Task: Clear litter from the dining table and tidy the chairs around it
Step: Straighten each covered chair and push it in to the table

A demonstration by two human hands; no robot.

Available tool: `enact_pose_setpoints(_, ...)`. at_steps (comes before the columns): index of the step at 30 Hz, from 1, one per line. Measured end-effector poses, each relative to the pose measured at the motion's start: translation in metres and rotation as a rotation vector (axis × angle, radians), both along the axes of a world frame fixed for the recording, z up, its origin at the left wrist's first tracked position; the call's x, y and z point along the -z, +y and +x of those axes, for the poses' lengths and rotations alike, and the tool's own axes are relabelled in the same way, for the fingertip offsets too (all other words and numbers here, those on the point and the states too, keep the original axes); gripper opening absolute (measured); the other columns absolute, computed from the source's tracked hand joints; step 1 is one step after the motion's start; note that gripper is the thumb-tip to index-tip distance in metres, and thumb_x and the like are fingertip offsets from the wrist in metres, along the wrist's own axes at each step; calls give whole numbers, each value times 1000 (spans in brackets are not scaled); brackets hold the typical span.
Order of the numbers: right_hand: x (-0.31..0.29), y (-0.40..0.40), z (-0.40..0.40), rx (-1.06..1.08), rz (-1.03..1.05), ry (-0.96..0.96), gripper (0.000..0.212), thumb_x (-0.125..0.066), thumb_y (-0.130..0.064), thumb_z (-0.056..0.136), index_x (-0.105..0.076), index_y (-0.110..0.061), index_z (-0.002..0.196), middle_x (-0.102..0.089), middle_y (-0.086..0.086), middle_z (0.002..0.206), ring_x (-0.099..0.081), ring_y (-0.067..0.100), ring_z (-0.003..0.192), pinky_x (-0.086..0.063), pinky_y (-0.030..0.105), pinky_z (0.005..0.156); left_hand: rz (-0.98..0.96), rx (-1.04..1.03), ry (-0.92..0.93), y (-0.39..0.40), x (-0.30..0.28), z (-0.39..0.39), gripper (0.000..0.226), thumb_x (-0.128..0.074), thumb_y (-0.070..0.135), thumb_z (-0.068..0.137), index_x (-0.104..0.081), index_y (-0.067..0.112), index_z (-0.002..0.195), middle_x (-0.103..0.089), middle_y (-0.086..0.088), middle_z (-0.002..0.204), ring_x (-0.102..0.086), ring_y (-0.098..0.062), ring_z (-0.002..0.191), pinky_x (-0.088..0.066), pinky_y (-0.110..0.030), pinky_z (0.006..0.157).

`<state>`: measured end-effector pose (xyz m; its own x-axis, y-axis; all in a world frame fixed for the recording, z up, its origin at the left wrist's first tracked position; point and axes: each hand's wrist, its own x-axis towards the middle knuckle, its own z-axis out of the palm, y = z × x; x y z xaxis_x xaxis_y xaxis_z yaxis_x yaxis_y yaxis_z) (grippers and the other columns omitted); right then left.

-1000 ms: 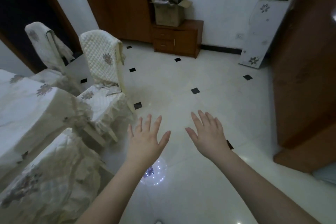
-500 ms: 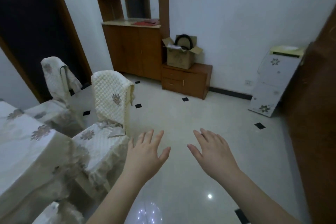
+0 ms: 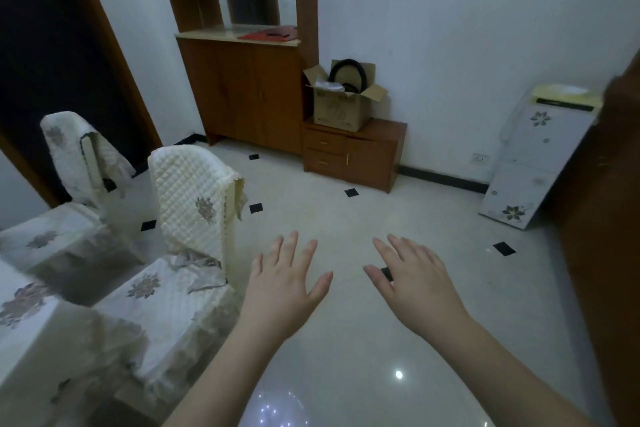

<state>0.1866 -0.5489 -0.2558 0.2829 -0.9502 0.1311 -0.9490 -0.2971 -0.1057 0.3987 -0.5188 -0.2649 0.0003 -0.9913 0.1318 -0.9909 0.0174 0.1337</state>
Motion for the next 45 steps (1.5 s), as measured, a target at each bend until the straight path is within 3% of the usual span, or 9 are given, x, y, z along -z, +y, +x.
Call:
enact_pose_setpoints(12, 12, -200, -31, -67, 24, -26, 89, 17, -67, 79, -21, -30, 150, -26, -1, 157, -21, 19, 144, -11, 37, 117, 79, -98, -71, -188, -1, -38, 83, 6, 72, 75, -8, 39, 150, -4, 5, 162, -3, -19, 148, -7, -45, 117)
enact_pose_setpoints(18, 7, -277, -8, -171, 33, -66, 92, 20, -68, 79, -23, -28, 150, -28, 1, 156, -23, 21, 143, -14, 38, 116, 75, -243, 104, -242, -10, 5, 71, -21, 71, 89, -5, 40, 151, -9, 5, 161, -8, -17, 147, -12, -37, 117)
enact_pose_setpoints(23, 3, -334, 26, -241, 44, -67, 83, 10, -66, 84, -20, -28, 151, -26, 2, 157, -21, 21, 143, -13, 38, 116, 34, -300, 8, -288, -2, 38, 71, -11, 73, 87, -4, 42, 150, -9, 9, 161, -7, -16, 147, -11, -43, 117)
enact_pose_setpoints(31, 6, -439, 101, -296, 63, -32, 82, 3, -69, 84, -18, -29, 151, -25, 3, 157, -24, 23, 142, -21, 37, 113, -74, -338, -21, -383, 16, 101, 78, -7, 72, 83, -27, 36, 148, -10, 2, 161, 3, -23, 148, 8, -44, 116)
enact_pose_setpoints(35, -3, -490, 138, -301, 95, -7, 69, -7, -64, 92, -16, -31, 152, -12, 0, 161, -6, 20, 147, -7, 37, 117, -57, -344, -19, -433, 20, 134, 80, -5, 72, 82, -28, 33, 148, -11, 2, 161, 0, -24, 148, 6, -45, 117)
enact_pose_setpoints(39, -3, -532, 173, -299, 80, 21, 70, -8, -64, 91, -16, -31, 152, -13, 0, 161, -8, 21, 147, -8, 37, 117, -42, -300, -27, -482, 28, 163, 71, -20, 68, 87, -41, 29, 143, -28, -2, 156, -17, -29, 146, -10, -51, 118)
enact_pose_setpoints(42, 5, -559, 196, -310, 98, 19, 75, -4, -66, 88, -20, -29, 151, -17, 2, 160, -11, 23, 146, -11, 39, 117, -4, -313, -26, -512, 34, 181, 69, -24, 67, 87, -43, 29, 141, -32, -3, 154, -22, -30, 144, -11, -53, 116)
enact_pose_setpoints(45, 16, -590, 218, -347, 102, 30, 83, 6, -70, 84, -22, -29, 151, -20, 2, 159, -14, 23, 146, -12, 40, 117, -3, -326, -27, -536, 40, 197, 63, -29, 62, 88, -51, 27, 135, -41, -4, 149, -32, -31, 140, -21, -55, 113)
